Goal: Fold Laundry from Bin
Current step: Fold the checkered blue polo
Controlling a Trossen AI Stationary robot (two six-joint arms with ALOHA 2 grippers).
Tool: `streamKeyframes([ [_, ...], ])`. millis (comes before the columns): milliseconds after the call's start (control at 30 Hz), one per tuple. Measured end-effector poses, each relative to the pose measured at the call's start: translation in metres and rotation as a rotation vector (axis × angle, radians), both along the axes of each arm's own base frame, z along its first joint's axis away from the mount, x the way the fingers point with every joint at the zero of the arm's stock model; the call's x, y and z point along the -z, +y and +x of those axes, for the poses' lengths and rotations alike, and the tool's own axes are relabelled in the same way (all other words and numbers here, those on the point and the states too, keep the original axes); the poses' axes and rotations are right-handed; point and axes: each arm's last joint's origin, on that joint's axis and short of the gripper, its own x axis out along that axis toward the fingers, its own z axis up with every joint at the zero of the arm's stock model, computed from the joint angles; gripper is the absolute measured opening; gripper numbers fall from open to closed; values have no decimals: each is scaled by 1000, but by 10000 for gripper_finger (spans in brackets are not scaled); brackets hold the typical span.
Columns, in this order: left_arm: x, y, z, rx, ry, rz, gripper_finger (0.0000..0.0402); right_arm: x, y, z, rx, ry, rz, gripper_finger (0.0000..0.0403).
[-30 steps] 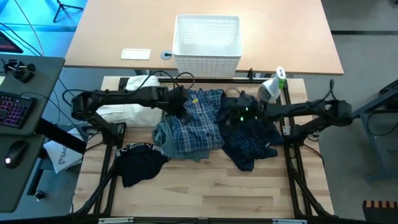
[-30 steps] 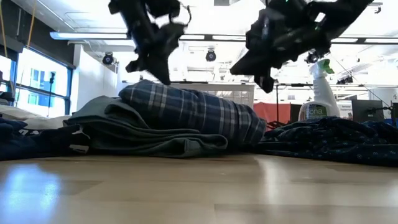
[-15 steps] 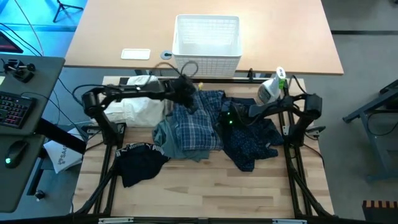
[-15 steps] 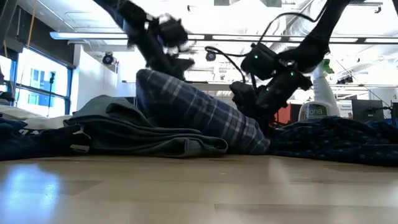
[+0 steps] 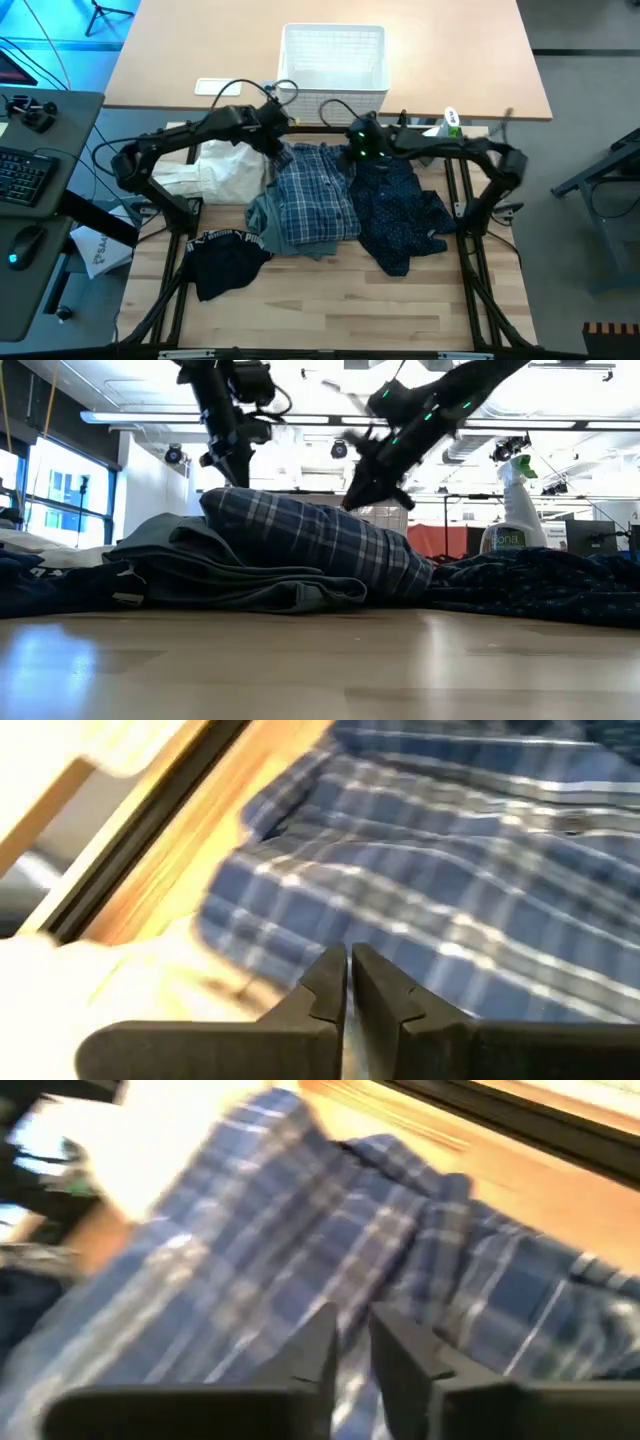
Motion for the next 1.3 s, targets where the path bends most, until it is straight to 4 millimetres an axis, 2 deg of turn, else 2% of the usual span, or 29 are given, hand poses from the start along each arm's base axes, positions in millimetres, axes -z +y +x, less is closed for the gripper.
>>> streamKeyframes([
  [200,13,20,-23,-77,10,-101,69,28,-37,37,-4,124,19,160],
  [367,27,18,-39,-142,-10,-139,107,45,-52,58,1,312,-10,182],
  [467,35,15,-42,-155,-30,-155,119,53,-57,66,-26,366,-32,167],
  [533,40,14,-40,-160,-61,-143,122,56,-58,69,-54,369,-34,143],
  [700,48,16,-37,-188,-123,-141,122,53,-57,72,-86,353,-42,33],
  [733,49,16,-37,-189,-124,-142,122,52,-57,71,-91,358,-43,17],
  [800,49,17,-37,-177,-122,-136,122,42,-54,69,-86,347,-51,11],
  [1067,32,17,-36,-83,-206,-32,121,-46,-21,40,-52,276,-105,2],
  [1133,27,17,-36,-71,-240,-2,121,-61,-13,31,-20,289,-154,2],
  [1200,23,18,-35,-52,-273,30,121,-65,-13,25,27,328,-198,1],
  [1300,20,20,-31,6,-306,65,121,-44,-20,17,59,402,-182,1],
])
